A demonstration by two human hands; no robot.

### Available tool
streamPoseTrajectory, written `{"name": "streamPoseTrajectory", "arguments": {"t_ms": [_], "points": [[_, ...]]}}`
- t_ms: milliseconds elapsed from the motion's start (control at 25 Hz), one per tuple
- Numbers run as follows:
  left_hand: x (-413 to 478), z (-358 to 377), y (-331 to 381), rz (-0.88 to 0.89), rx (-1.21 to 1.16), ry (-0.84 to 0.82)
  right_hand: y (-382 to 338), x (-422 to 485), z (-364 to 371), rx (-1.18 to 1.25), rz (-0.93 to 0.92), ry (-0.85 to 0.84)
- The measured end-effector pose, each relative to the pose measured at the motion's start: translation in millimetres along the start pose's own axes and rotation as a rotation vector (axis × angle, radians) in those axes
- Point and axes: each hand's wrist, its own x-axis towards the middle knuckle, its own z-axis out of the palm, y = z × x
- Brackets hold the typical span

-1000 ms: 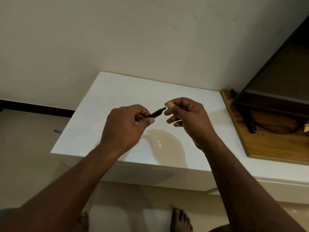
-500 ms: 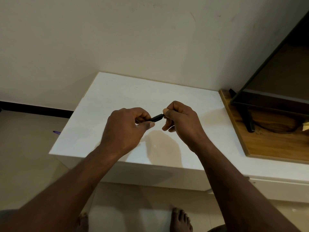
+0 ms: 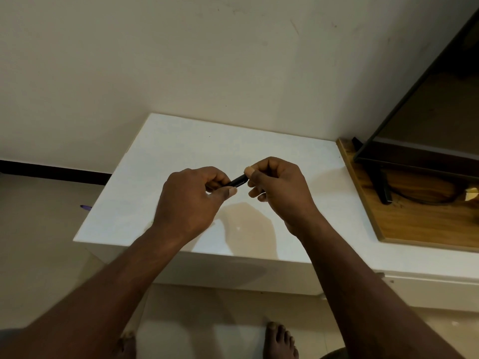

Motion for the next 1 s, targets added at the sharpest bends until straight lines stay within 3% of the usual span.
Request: {"name": "streamPoseTrajectory", "arguments": {"t_ms": [1000], "points": [[1.6,-0.3,0.9,-0.031,-0.05,0.025,-2.8,-3.9,9.5,0.383,0.165,-0.04]]}}
